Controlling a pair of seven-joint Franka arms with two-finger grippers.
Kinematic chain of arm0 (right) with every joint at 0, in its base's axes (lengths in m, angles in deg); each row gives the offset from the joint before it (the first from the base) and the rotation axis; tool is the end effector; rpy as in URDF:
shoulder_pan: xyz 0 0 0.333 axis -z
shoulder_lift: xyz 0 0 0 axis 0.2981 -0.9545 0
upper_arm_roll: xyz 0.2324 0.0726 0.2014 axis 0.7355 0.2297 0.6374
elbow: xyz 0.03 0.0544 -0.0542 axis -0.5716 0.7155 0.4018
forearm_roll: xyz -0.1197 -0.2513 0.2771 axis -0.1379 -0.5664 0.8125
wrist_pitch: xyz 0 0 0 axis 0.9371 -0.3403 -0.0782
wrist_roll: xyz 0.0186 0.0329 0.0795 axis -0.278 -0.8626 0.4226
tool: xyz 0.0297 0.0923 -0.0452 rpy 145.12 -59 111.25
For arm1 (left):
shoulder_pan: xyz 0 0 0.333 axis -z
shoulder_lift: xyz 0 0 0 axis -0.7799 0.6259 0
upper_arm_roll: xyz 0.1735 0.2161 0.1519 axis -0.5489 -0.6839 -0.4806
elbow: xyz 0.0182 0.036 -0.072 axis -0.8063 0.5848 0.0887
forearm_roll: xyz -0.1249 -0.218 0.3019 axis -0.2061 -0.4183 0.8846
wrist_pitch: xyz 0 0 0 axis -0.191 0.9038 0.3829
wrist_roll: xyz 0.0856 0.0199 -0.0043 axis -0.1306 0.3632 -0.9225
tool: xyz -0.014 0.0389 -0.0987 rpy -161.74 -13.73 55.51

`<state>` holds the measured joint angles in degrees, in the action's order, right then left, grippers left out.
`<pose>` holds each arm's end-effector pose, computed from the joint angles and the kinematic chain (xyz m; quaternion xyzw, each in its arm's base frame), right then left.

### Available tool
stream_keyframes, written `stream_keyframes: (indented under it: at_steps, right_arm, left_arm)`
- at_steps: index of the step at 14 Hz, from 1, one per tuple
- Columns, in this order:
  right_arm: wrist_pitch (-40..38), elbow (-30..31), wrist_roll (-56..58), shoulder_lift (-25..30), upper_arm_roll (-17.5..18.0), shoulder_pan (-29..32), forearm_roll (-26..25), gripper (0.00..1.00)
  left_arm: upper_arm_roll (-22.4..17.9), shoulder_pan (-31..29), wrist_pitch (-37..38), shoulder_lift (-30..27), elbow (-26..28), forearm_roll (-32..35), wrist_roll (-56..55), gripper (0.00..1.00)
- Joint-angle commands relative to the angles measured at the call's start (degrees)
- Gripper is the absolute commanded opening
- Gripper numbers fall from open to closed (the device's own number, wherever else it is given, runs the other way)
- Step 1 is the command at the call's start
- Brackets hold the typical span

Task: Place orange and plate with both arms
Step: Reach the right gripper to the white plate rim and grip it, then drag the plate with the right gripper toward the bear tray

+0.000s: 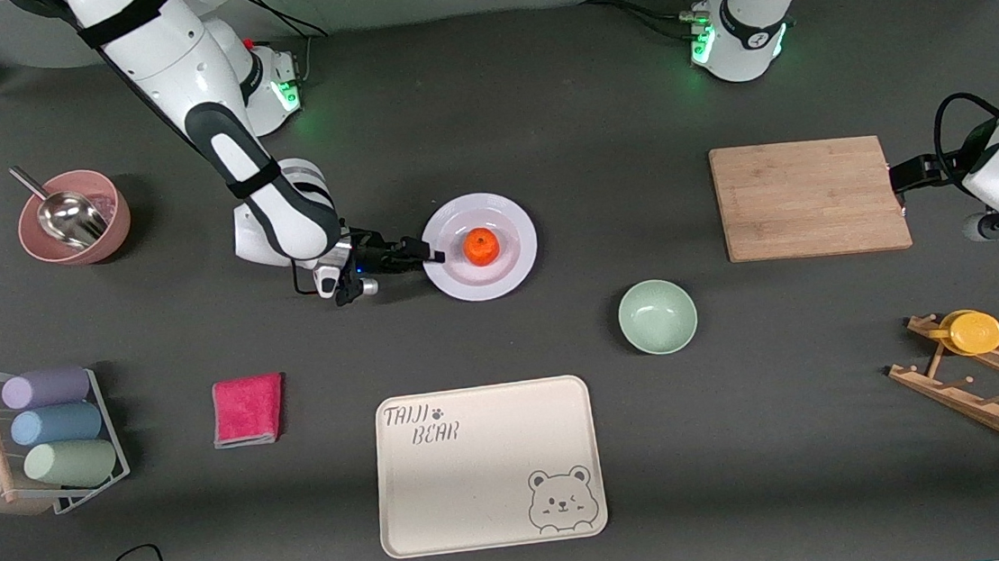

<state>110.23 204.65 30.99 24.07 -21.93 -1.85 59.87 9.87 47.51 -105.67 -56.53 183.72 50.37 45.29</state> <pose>0.4265 0.2430 0.1314 -0.9018 0.0439 0.0254 0.4292 0.5604 0.0102 0.5316 -0.9912 0.0066 0.1219 0.0508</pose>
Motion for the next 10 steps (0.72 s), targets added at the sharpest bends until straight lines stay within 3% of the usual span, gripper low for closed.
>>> stream_keyframes:
  at_steps: [1,4,6,10]
  right_arm:
    - [1.15,-1.12,1.70,-0.65,-0.01,-0.76,2.01,0.13]
    - [1.15,-1.21,1.79,-0.74,-0.01,-0.76,1.92,0.09]
    - [1.15,-1.39,3.80,-1.44,-0.01,-0.67,2.01,0.00]
    - [1.15,-1.83,3.99,-1.44,-0.01,-0.58,2.01,0.00]
  left_arm:
    - [0.24,0.40,2.04,0.62,-1.33,0.71,-0.54,1.00]
    - [0.24,0.31,2.14,0.70,-1.33,0.80,-0.28,1.00]
    - [0.24,0.40,2.22,0.71,-1.33,0.80,-0.45,1.00]
    - [0.24,0.40,2.40,0.62,-1.33,0.80,-0.54,1.00]
